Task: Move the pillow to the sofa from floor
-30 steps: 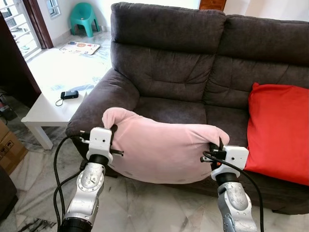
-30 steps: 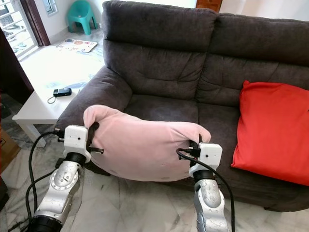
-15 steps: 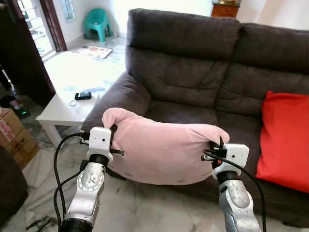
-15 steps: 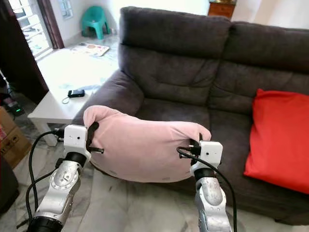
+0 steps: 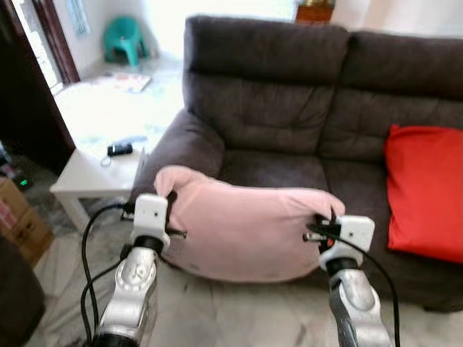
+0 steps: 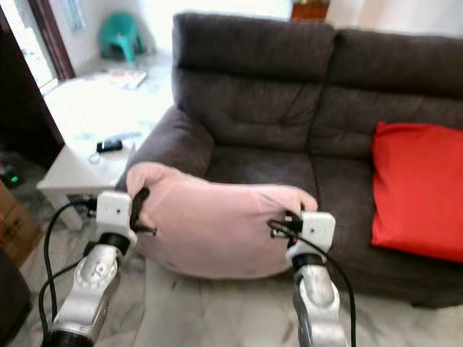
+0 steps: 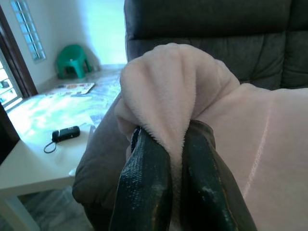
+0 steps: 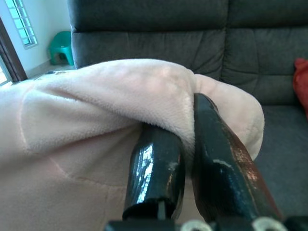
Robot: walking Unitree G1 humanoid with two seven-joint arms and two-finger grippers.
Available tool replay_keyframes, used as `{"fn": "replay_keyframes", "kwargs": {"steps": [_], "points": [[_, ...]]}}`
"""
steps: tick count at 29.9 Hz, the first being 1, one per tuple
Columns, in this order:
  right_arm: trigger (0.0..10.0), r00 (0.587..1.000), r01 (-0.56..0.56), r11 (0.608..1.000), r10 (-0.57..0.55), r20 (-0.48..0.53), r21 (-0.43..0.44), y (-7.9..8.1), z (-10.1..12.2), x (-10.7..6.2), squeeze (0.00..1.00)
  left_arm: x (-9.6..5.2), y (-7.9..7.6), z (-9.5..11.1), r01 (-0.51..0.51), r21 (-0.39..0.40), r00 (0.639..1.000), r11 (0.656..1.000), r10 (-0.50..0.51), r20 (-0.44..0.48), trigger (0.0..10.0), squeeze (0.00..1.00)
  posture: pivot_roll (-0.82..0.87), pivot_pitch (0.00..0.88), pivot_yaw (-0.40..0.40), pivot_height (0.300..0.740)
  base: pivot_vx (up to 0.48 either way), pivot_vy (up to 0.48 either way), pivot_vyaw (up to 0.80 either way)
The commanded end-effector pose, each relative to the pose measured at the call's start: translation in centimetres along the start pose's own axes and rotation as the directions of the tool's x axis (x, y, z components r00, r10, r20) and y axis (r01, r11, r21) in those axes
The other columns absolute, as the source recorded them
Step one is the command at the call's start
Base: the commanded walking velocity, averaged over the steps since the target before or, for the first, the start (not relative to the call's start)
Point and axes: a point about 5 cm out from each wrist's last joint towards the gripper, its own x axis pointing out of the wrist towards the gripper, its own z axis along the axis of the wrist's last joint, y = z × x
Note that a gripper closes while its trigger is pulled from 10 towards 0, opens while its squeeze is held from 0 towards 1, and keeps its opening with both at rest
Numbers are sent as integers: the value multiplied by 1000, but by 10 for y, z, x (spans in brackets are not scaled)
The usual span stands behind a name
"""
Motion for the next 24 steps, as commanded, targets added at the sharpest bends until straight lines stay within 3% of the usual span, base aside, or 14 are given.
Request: {"fn": "replay_keyframes", "kwargs": {"steps": [1,24], "points": [[10000,995,59,998,-59,80,10,-13,19,4,0,3,9,14,-39,-8,997,999,40,61,10000,0,67,0,-81,740,0,0,0],[10000,994,36,999,-37,105,12,-10,26,4,0,1,11,14,-62,1,997,998,62,48,10000,0,71,0,-82,740,0,0,0]]}}
